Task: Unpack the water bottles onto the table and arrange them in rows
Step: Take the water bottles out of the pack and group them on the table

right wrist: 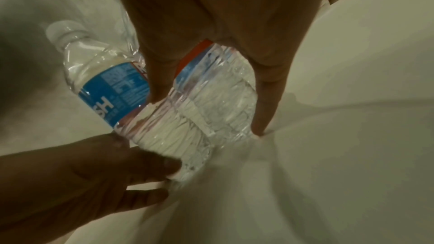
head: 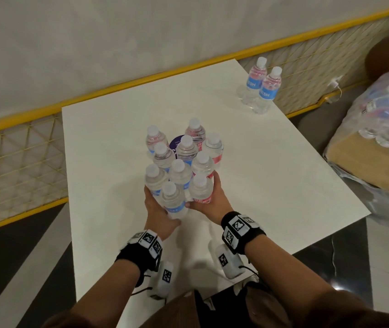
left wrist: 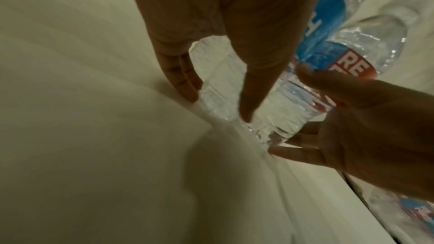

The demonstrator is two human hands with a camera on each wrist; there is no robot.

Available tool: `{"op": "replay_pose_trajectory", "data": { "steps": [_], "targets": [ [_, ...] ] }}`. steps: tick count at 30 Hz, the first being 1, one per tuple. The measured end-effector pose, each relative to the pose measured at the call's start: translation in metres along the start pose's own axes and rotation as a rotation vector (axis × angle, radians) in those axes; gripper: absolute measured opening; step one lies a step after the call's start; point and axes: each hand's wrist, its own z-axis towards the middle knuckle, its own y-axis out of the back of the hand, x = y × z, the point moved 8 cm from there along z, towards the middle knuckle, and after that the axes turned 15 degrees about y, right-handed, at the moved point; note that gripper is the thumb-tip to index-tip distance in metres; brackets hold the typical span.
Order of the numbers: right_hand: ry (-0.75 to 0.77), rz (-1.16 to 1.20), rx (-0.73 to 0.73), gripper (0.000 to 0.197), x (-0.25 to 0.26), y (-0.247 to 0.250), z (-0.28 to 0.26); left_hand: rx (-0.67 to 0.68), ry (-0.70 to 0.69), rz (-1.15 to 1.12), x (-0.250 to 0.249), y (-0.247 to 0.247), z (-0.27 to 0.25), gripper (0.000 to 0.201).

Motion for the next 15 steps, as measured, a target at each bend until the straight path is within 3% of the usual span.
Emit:
{"op": "replay_pose_trajectory", "data": {
  "steps": [2, 6, 12, 15],
  "targets": [
    [-0.013, -0.015, -0.023, 0.114, 0.0, -0.004, 0.001, 0.032, -0.01, -0.017, -0.003, -0.002, -0.003, 0.138],
    [-0.056, -0.043, 0.012, 0.125, -0.002, -0.014, 0.005, -0.057, -0.009, -0.129, -0.014, 0.006, 0.004, 0.118],
    [-0.133, -0.066, 0.041, 0.142, -0.016, -0.025, 0.013, -0.135, 0.034, -0.12, -0.002, 0.014, 0.018, 0.124],
    [-0.133, -0.067, 0.064, 0.137, -0.01, -0.03, 0.014, -0.182, 0.081, -0.115, 0.004, 0.022, 0.025, 0.127]
  ]
}}
